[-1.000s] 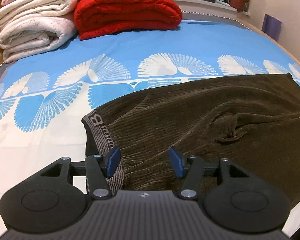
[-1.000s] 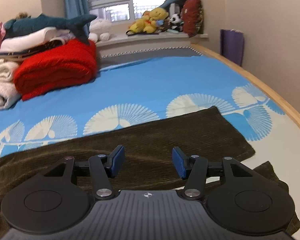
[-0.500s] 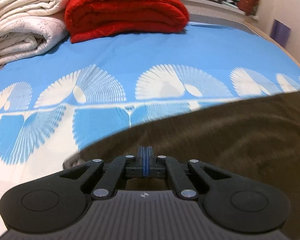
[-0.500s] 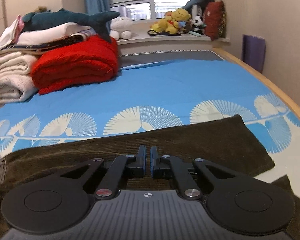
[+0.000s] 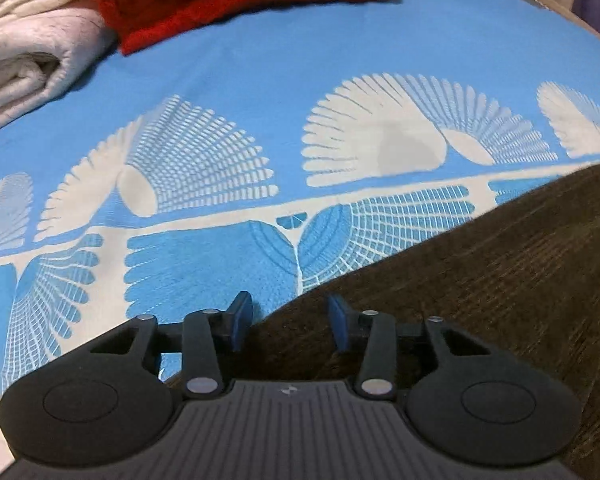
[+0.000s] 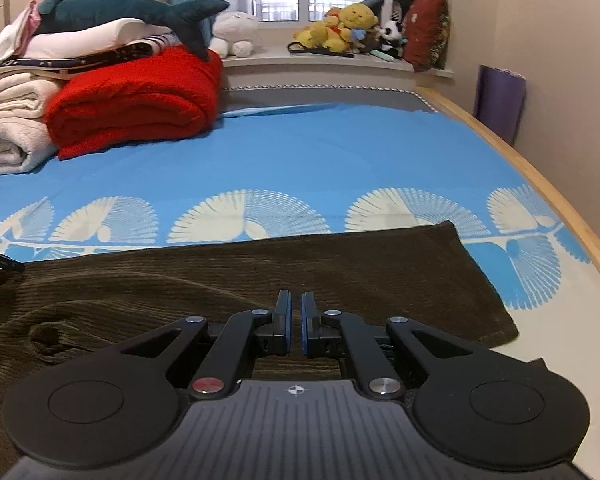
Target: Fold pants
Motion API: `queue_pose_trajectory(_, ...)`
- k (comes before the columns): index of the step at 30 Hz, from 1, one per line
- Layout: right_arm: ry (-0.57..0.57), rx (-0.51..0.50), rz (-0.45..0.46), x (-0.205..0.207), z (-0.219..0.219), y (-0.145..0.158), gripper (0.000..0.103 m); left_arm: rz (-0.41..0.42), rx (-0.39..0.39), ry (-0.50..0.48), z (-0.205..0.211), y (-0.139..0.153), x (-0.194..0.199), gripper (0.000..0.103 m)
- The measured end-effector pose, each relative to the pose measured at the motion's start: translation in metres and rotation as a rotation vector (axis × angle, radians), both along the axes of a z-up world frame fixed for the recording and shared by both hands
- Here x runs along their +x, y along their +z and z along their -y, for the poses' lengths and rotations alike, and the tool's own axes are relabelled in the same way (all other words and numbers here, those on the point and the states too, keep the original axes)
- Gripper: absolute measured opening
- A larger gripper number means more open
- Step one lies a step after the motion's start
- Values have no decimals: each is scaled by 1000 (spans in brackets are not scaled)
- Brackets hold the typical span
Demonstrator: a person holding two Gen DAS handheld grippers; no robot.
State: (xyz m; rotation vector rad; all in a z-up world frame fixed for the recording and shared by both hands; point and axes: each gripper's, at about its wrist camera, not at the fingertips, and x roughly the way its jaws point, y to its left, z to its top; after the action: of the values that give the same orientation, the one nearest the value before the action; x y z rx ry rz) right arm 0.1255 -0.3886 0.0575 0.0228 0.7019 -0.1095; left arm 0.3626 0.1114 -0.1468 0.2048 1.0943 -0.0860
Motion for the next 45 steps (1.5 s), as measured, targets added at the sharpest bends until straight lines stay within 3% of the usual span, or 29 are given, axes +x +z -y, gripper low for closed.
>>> queue_pose_trajectory(1,-6,1,0,0,2,0,4,-14,-9,-14,0,0,0,32)
queue_pose_trajectory(2,-10,2,-1,-1,5,-1,4,-33,-23,-34,1,0,0,15)
queue_pose_trajectory(3,-13,4,-2,-1,6,-1,4,-41,-17,-56,3,2,-2,6)
queue_pose_trajectory(7,-19,0,-2,-2,6,-2,5,-10,49,-161,17,24,-27,2)
queue_pose_trajectory(13,-42,-4,-3,-4,3,0,5,90,45,-222,32,91,-104,2)
queue_pose_trajectory(17,-63,6,-9,-9,-2,2,5,103,-24,-274,43,133,-190,2)
queue_pose_trajectory(21,-56,-4,-12,-20,-12,3,5,16,-101,-299,51,128,-264,1)
queue_pose_trajectory(23,-51,-18,-19,-27,-17,2,5,-49,-174,-231,42,110,-278,3)
queue_pose_trajectory(26,-42,-35,-31,-34,-21,0,4,-166,-330,-29,8,92,-275,9)
queue_pose_trajectory(29,-35,-54,-52,-37,-24,-3,5,-199,-464,129,-25,88,-268,37)
queue_pose_trajectory(30,-35,-60,-54,-38,-24,-4,5,-226,-480,170,-32,83,-267,42)
queue_pose_trajectory(34,-50,-61,-60,-34,-21,-6,5,-351,-519,314,-45,53,-260,43)
queue_pose_trajectory(37,-78,-14,-68,-29,-15,-9,5,-377,-536,335,-44,40,-251,57)
queue_pose_trajectory(42,-150,155,-57,-13,3,-12,7,-384,-538,397,-48,31,-233,70)
queue_pose_trajectory(45,-189,283,-49,1,15,-19,14,-394,-550,476,-57,27,-224,70)
